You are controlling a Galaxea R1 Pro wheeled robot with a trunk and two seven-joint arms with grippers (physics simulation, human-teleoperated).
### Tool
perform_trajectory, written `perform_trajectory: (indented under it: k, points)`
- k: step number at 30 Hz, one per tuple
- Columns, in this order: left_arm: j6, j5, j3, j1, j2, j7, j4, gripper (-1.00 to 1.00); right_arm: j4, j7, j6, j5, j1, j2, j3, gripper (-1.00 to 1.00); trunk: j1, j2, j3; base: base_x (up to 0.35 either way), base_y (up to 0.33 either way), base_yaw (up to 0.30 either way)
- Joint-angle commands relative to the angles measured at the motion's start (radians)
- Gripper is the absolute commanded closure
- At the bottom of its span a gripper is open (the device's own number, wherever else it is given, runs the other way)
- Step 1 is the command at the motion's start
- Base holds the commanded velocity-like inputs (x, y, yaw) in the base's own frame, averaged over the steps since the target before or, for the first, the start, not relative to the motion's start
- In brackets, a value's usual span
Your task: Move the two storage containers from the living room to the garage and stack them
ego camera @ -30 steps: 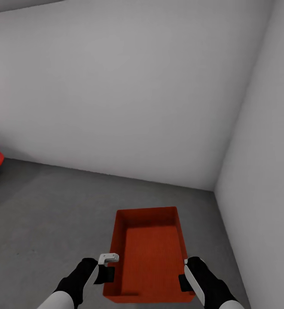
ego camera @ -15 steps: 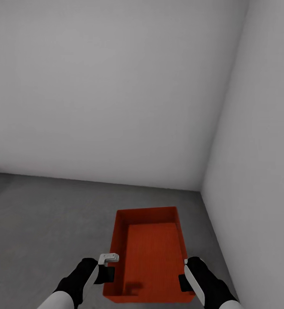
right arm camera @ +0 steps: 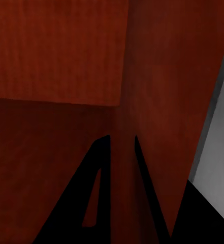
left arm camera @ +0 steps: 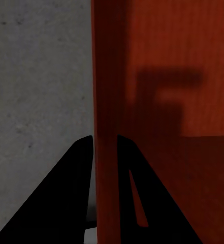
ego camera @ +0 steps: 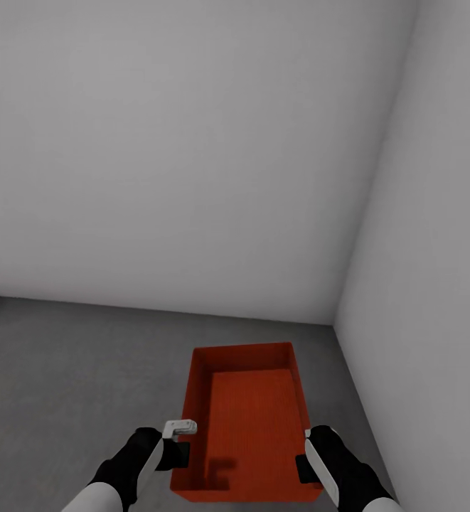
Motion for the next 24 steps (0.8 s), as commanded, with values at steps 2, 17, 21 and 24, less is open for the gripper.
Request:
perform_trajectory:
  k: [2,17,21,24]
  points:
    - [0.006,0.015,-0.002,0.0,-0.002,-0.002,-0.001,1.0,-0.002,-0.004,-0.008,-0.065,-0.001,0.015,0.002,1.0,0.001,-0.001,-0.001,0.33,0.0,0.0]
    - [0.006,0.015,-0.002,0.0,-0.002,-0.002,-0.001,1.0,-0.002,-0.004,-0.009,-0.065,-0.001,0.015,0.002,1.0,0.001,-0.001,-0.001,0.33,0.0,0.0]
    - [0.006,0.015,-0.002,0.0,-0.002,-0.003,-0.001,1.0,-0.002,-0.004,-0.009,-0.065,-0.002,0.015,0.002,1.0,0.001,-0.001,-0.001,0.33,0.0,-0.101]
    - [0.006,0.015,-0.002,0.0,-0.002,-0.002,-0.001,1.0,-0.002,-0.004,-0.009,-0.065,-0.002,0.015,0.002,1.0,0.001,-0.001,0.0,0.33,0.0,-0.208]
